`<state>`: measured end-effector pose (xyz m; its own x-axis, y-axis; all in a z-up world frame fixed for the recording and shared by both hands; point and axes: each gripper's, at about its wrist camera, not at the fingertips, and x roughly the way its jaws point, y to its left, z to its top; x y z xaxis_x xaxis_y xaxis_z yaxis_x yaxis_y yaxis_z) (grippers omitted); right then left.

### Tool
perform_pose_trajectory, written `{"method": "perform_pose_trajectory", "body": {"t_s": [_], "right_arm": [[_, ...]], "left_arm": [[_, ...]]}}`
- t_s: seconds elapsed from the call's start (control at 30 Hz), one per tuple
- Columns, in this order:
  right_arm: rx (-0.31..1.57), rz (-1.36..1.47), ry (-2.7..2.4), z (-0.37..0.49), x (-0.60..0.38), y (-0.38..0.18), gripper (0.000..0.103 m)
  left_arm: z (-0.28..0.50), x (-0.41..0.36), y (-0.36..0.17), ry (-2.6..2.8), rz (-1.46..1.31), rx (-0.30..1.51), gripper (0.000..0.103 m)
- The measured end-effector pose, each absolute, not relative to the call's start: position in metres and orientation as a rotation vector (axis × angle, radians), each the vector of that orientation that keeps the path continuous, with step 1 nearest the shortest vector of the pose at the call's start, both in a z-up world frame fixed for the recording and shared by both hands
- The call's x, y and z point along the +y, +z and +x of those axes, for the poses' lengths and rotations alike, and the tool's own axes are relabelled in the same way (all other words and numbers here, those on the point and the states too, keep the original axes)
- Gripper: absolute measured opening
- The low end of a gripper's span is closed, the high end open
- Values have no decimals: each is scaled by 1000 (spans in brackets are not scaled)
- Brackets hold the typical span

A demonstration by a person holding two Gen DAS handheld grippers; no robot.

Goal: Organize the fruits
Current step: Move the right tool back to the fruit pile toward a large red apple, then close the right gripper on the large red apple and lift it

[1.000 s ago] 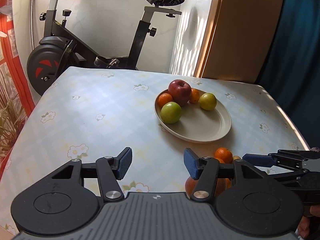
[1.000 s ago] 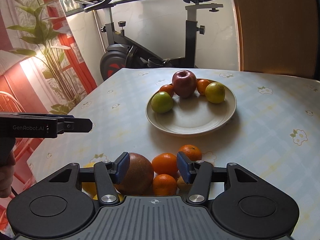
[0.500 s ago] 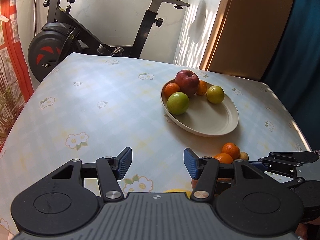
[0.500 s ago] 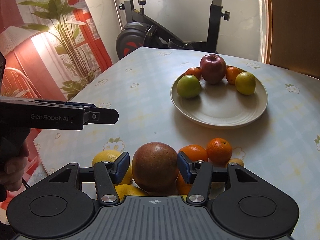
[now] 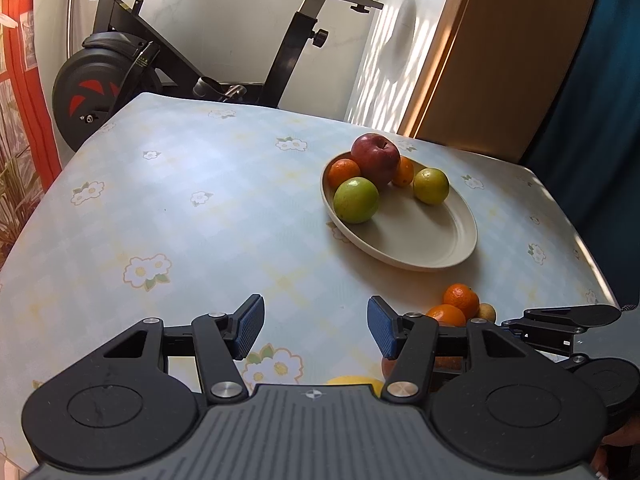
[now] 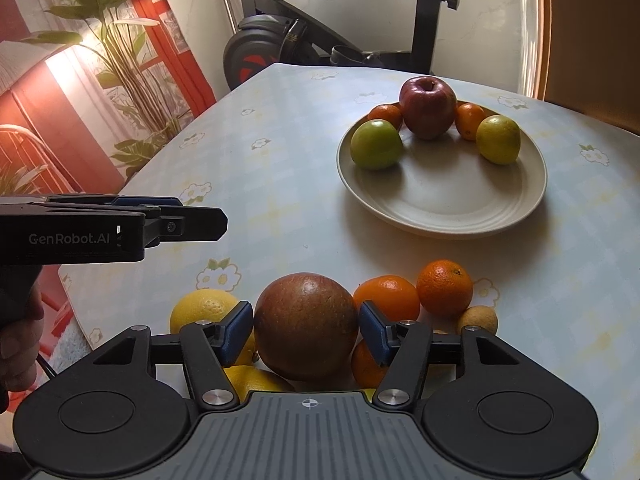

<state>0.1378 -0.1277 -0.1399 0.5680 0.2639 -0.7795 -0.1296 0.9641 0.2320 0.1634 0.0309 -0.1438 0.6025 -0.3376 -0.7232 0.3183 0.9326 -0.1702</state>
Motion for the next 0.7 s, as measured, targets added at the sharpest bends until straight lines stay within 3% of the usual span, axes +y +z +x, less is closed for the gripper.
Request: {"method": "perform_pose_trajectory", "body": {"t_s": [0.33, 0.7], "right_arm": [[914, 86, 274, 146, -119, -130, 54], [898, -7, 347, 218, -95, -135, 54]], "left_arm": [[169, 37, -144, -359, -54, 844, 60], [197, 59, -143, -268, -153, 855, 58]]}}
